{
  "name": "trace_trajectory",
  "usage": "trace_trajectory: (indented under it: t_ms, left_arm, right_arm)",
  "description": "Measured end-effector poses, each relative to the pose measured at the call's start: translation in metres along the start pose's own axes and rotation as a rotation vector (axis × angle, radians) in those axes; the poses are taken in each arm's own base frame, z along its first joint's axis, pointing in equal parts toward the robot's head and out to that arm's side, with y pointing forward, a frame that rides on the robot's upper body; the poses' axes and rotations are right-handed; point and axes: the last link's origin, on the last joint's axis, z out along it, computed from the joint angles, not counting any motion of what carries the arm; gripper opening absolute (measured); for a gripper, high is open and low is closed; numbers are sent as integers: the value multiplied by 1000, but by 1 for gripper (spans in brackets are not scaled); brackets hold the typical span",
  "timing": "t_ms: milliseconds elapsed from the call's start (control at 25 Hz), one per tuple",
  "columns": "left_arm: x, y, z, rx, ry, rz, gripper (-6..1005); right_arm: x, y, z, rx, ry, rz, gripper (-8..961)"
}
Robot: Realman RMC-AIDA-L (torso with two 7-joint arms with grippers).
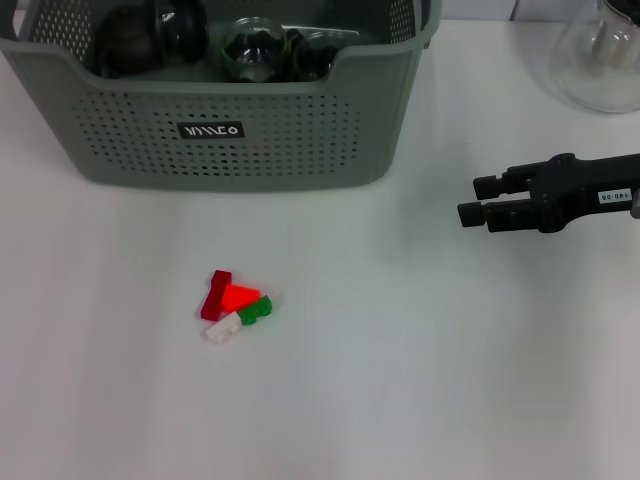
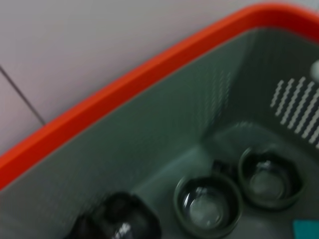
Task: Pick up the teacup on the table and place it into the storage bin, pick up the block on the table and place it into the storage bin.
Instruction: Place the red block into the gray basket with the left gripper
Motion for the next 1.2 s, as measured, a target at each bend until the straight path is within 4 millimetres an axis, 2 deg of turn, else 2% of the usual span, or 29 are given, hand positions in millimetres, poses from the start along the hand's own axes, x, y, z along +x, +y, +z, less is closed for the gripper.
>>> trace_trajectory:
  t_ms: [440, 880, 1160, 1200]
  left_arm:
    - [-16, 5, 26, -3, -106, 11, 222]
    - [-19, 13, 34, 0, -128, 49, 230]
    - [-16, 13, 32, 7, -100, 45, 235]
    - [-15, 12, 30, 12, -89, 45, 272]
  right_arm:
    - [-1, -1, 0, 5, 0, -4, 597]
    - [-2, -1, 0, 5, 1, -9, 597]
    - [-3, -1, 0, 4, 1, -12, 597]
    - [-3, -1, 0, 3, 1, -13, 597]
